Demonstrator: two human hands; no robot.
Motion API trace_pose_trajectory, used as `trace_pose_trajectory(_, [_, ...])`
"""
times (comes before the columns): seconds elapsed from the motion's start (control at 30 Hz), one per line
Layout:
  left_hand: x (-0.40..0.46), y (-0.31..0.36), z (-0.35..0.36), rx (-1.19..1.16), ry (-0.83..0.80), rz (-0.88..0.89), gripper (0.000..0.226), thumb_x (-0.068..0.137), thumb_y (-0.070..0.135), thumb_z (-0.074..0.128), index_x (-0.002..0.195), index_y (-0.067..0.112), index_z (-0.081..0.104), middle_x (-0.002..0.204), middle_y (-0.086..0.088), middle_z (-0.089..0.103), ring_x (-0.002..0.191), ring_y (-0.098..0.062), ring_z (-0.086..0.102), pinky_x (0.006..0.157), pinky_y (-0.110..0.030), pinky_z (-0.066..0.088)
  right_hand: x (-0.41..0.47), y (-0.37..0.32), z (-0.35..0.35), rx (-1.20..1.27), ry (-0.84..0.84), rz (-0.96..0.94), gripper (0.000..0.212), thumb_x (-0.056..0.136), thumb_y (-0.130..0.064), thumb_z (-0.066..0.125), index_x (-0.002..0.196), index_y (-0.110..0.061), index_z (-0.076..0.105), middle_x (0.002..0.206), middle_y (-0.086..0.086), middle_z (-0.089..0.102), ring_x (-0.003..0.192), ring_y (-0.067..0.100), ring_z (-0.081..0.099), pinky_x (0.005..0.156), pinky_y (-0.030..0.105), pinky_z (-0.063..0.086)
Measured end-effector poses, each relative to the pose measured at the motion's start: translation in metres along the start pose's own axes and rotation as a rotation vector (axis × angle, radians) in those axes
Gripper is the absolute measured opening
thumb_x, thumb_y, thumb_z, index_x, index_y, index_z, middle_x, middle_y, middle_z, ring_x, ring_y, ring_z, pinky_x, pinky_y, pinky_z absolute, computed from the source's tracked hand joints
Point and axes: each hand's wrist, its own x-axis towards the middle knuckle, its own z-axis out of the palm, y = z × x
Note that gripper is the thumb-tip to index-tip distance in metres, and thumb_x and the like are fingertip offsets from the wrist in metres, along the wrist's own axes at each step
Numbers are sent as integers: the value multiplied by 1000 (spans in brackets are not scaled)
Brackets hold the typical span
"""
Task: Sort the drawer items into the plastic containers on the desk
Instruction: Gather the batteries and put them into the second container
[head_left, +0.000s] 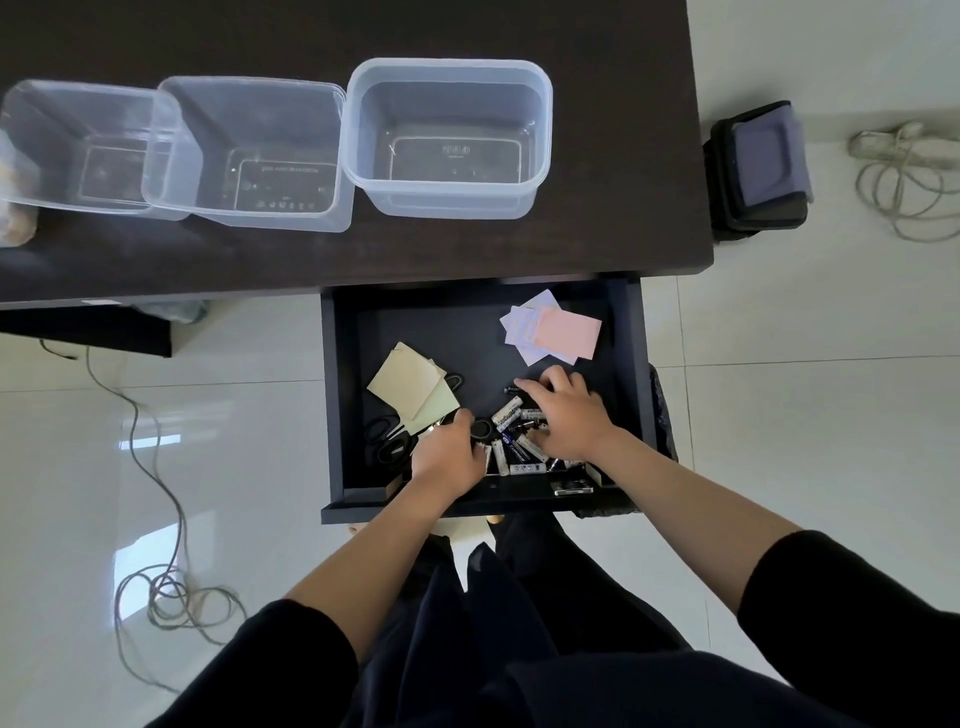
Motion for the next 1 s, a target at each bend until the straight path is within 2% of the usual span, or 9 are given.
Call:
trace_pose_trajectory(0.1, [1, -2, -1, -123, 19, -21, 40, 85, 21, 49, 125, 18, 46, 96, -11, 68, 90, -33, 63, 74, -39, 53, 1, -1, -1, 3, 17, -10, 63, 79, -34, 65, 135, -34, 36, 120, 2, 33, 113, 26, 33, 93, 49, 40])
trace_pose_trajectory(0.2, [2, 0, -5, -267, 90, -24, 39, 88, 15, 46, 127, 16, 46, 92, -10, 70, 82, -28, 65, 69, -37, 54, -2, 0, 1, -16, 17, -30, 57, 78, -33, 65, 130, -33, 41, 118, 3, 33, 113, 26, 34, 91, 48, 41])
trace_pose_trajectory(0.37, [0, -1, -6, -318, 145, 27, 41, 89, 11, 46, 131, 13, 44, 124, -10, 60, 110, -25, 59, 85, -33, 50, -6, -2, 5, -1, 1, -21, 54, 78, -34, 65, 127, -32, 43, 118, 3, 34, 113, 26, 35, 90, 47, 43])
trace_pose_trajectory(0.43, [1, -2, -4, -302, 126, 75, 43, 88, 10, 46, 131, 13, 44, 130, -8, 54, 108, -24, 59, 84, -34, 51, -8, -4, 7, -18, -23, -35, 52, 79, -34, 65, 126, -32, 43, 118, 2, 35, 113, 27, 35, 88, 46, 44])
trace_pose_trajectory(0.53, [4, -3, -4, -236, 75, 94, 47, 84, 14, 52, 131, 16, 45, 132, -4, 46, 103, -25, 58, 83, -38, 52, -11, -5, 11, -26, -52, -64, 53, 79, -34, 65, 127, -32, 44, 118, 1, 38, 113, 26, 35, 76, 39, 48])
trace_pose_trajectory(0.63, [4, -6, 0, -138, -46, 99, 56, 81, 20, 56, 135, 25, 42, 133, -4, 42, 109, -26, 54, 92, -40, 49, -12, -6, 12, -44, -56, -77, 56, 78, -35, 67, 128, -33, 42, 119, -1, 39, 114, 25, 35, 69, 34, 46])
trace_pose_trajectory(0.7, [3, -8, 2, -61, -124, 118, 58, 81, 21, 58, 136, 29, 41, 131, -6, 38, 118, -28, 44, 100, -37, 43, -12, -7, 11, -54, -59, -86, 57, 78, -35, 67, 128, -33, 42, 119, -2, 40, 113, 24, 35, 65, 32, 42])
trace_pose_trajectory(0.8, [5, -10, 1, -25, -191, 129, 54, 80, 19, 59, 131, 29, 46, 127, -8, 36, 121, -28, 35, 103, -34, 34, -12, -9, 14, -2, -95, -87, 53, 79, -34, 66, 127, -33, 43, 118, -2, 42, 112, 24, 40, 68, 32, 41])
trace_pose_trajectory(1.0, [10, -9, 3, -17, -244, 173, 43, 78, 22, 65, 119, 23, 53, 121, -6, 43, 118, -30, 36, 102, -34, 34, -13, -12, 16, 75, -168, -90, 41, 81, -34, 64, 120, -31, 52, 113, -2, 48, 99, 26, 56, 73, 36, 50])
